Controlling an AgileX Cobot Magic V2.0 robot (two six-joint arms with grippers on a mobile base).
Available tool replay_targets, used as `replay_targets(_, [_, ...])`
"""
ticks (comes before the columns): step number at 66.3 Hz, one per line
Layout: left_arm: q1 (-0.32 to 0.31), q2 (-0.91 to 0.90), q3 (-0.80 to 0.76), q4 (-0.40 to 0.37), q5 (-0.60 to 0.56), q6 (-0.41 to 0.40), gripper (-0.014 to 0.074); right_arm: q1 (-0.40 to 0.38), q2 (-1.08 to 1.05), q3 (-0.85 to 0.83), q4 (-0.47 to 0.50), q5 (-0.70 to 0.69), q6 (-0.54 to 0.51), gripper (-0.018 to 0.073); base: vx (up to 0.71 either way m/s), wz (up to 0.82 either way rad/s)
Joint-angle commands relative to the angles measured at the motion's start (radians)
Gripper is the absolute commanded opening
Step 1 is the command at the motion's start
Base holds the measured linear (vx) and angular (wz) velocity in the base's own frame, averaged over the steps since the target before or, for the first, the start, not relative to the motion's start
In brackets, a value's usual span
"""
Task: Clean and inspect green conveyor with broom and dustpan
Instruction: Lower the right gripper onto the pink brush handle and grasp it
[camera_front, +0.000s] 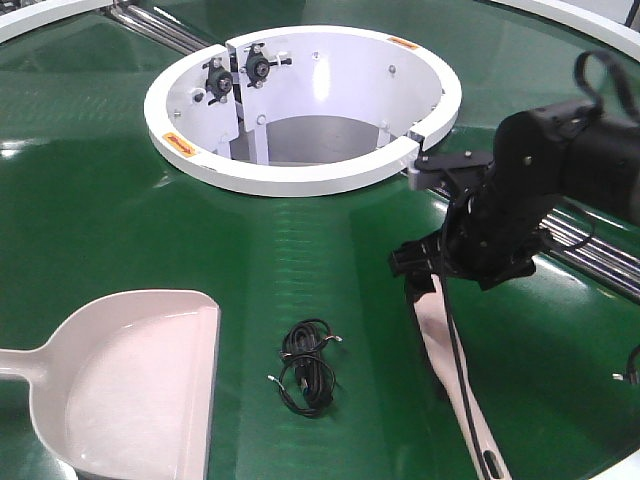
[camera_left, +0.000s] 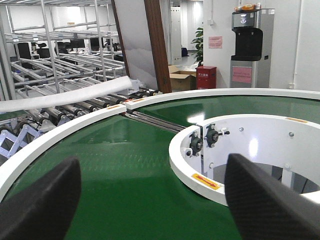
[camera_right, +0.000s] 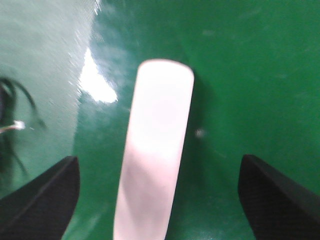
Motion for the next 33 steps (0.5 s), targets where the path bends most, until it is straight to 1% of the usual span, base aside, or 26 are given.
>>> replay_targets(1, [-0.002, 0.009, -0.035, -0.005, -0.064, -0.009, 0.0545, 0.000, -0.006, -0.031, -0.010, 0.000, -0.001, 0.0595, 0.00, 0.00])
replay_targets(16, [-0.002, 0.009, -0.035, -0.005, -0.051, -0.009, 0.0545, 0.000, 0.059, -0.031, -0.005, -0.011, 0.001, 0.0595, 0.00, 0.00])
replay_targets(33, [-0.002, 0.009, -0.035, -0.005, -0.051, -0.009, 0.0545, 0.000, 0.110, -0.031, 0.035, -0.054, 0.001, 0.0589, 0.00, 0.00])
